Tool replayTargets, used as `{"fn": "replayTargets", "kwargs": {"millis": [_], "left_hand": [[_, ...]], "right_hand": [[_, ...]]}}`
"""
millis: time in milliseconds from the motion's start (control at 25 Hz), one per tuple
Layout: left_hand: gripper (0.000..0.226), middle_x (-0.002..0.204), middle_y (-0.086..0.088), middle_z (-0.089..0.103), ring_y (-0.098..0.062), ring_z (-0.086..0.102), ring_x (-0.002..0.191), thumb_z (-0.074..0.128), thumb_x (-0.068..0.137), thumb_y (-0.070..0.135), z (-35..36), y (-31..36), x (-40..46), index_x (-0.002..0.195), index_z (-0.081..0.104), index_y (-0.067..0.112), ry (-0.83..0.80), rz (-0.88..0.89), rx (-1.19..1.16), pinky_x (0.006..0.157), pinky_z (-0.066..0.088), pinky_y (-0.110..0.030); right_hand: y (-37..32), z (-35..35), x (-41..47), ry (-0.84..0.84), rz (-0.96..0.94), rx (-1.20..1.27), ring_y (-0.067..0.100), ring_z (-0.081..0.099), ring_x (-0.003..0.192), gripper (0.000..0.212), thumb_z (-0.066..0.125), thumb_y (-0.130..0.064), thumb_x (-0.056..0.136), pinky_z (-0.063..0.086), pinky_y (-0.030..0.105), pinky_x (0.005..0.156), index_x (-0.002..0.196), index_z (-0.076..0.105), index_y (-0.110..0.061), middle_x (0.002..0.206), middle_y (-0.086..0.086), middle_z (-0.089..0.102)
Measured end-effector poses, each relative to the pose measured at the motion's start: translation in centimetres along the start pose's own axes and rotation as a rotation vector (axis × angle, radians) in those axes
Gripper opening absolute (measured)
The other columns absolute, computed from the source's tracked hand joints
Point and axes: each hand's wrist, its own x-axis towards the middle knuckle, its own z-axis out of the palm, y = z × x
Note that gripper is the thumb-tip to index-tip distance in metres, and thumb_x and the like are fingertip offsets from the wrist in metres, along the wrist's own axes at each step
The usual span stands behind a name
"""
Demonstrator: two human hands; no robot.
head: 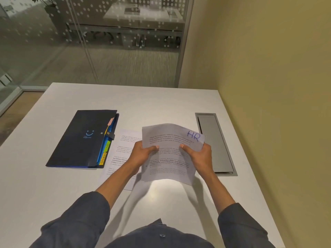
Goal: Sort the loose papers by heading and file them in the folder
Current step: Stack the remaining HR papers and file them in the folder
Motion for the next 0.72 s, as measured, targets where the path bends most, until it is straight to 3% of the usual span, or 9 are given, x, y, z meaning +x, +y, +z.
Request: {"fn": "replayTargets", "kwargs": {"millis": [120, 280, 520, 720], "left_hand": [[0.014, 0.088, 0.003, 0.074, -0.008, 0.071, 0.074, 0.067, 0.087, 0.009, 0.4, 0.7, 0.0, 0.093, 0.069, 0.021, 0.022, 0.044, -0.031, 0.061, 0.054, -0.022], [0.019, 0.082, 0.011, 0.073, 0.001, 0.069, 0.068, 0.070, 0.084, 0.005, 0.3, 1.1, -0.1, 0.092, 0.069, 0.022, 0.014, 0.101, -0.053, 0.060, 0.053, -0.016], [0.021, 0.091, 0.007, 0.074, -0.001, 0.069, 0.074, 0.071, 0.083, 0.005, 0.2, 0.3, -0.3, 0.098, 0.070, 0.020, -0.027, 0.110, -0.030, 0.065, 0.054, -0.015], [0.025, 0.088, 0.010, 0.075, 0.000, 0.069, 0.077, 0.072, 0.081, 0.004, 0.1, -0.4, -0.5, 0.094, 0.070, 0.024, -0.069, 0.099, -0.016, 0.068, 0.053, -0.017]], "right_hand": [[-0.7, -0.4, -0.1, 0.027, -0.031, 0.011, 0.016, 0.074, 0.081, 0.022, 0.082, -0.013, 0.078, 0.057, 0.025, 0.067, 0.098, 0.075, -0.016, 0.087, -0.002, 0.077], [-1.7, -1.1, -0.5, -0.008, -0.102, 0.045, 0.011, 0.072, 0.079, 0.022, 0.083, -0.008, 0.075, 0.055, 0.018, 0.068, 0.095, 0.074, -0.014, 0.085, -0.003, 0.077], [-1.5, -1.8, -1.0, -0.009, -0.096, 0.038, 0.005, 0.068, 0.069, 0.013, 0.081, -0.006, 0.077, 0.050, 0.016, 0.063, 0.086, 0.075, -0.014, 0.075, -0.006, 0.075], [-0.5, -2.2, -1.7, -0.048, -0.058, 0.026, 0.008, 0.072, 0.080, 0.023, 0.083, -0.006, 0.074, 0.052, 0.015, 0.068, 0.094, 0.075, -0.014, 0.085, -0.005, 0.077]]}}
